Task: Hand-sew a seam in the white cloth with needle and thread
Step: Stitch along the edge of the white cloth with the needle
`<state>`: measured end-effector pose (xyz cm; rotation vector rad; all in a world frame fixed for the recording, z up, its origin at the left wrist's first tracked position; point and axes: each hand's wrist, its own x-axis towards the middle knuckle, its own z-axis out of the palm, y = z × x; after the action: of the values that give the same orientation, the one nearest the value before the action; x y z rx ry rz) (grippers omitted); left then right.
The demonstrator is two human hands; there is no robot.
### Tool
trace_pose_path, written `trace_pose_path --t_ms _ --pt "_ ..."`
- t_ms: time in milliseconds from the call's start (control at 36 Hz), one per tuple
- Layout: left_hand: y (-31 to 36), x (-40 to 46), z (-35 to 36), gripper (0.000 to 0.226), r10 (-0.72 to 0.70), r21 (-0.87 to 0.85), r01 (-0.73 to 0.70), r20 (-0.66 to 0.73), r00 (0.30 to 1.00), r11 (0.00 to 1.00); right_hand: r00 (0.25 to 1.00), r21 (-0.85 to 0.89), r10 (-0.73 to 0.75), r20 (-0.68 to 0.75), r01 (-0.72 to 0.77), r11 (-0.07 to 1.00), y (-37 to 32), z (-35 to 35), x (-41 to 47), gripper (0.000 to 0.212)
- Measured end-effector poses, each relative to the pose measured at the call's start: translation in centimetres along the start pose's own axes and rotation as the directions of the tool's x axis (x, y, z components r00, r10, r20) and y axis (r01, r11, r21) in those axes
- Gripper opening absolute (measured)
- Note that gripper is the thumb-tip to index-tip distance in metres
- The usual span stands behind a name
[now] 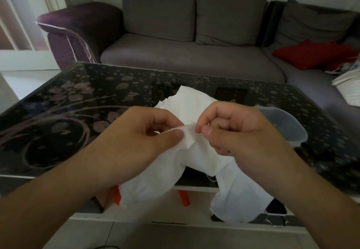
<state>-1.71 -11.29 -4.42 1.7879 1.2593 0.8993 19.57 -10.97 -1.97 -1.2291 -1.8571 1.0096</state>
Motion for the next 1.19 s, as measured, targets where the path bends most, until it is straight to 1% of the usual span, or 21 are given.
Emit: trace_pose_path --t_ms 83,222,361,556,722,861,1028,1111,1195 --pt "0.0 -0.1 0.2 0.014 0.006 0.002 -0.006 0.003 1.0 1.0 1.0 -0.039 -0.009 -0.007 0.009 0.999 0.2 0.3 0.0 0.017" --pt "0.3 0.0 0.2 0.014 0.024 0.023 -0.024 0.0 1.0 0.999 1.0 -0.133 -0.03 -0.006 0.029 0.991 0.2 0.5 -0.1 0.018" --pt "0.5 0.0 0.2 0.015 0.05 -0.002 -0.05 0.018 0.999 0.999 0.998 -0.17 -0.045 -0.041 0.037 0.985 0.5 0.8 -0.1 0.017" --pt "0.3 0.0 0.2 0.013 0.074 -0.023 -0.074 0.016 0.997 0.997 0.995 -0.171 -0.064 -0.07 0.052 0.984 1.0 0.8 -0.1 0.015" --pt "0.4 0.0 0.2 0.013 0.105 0.046 -0.105 0.011 0.994 0.993 0.991 -0.156 -0.07 -0.111 0.052 0.986 1.2 1.1 0.0 0.015" --pt "0.4 0.1 0.2 0.012 0.105 0.069 -0.105 0.008 0.994 0.992 0.984 -0.155 -0.104 -0.144 0.081 0.985 1.3 1.2 0.0 0.015" --pt "0.4 0.1 0.3 0.013 0.092 0.073 -0.093 0.008 0.996 0.993 0.982 -0.138 -0.062 -0.18 0.038 0.99 1.2 1.7 0.0 0.008" --pt "0.5 -0.1 0.3 0.013 0.085 0.078 -0.086 0.013 0.996 0.993 0.987 -0.108 -0.044 -0.155 0.027 0.994 1.1 1.9 0.0 0.009" --pt "0.6 0.0 0.4 0.013 0.084 0.063 -0.084 0.01 0.996 0.994 0.995 -0.021 -0.009 -0.099 0.007 1.0 1.2 1.6 0.1 0.014"
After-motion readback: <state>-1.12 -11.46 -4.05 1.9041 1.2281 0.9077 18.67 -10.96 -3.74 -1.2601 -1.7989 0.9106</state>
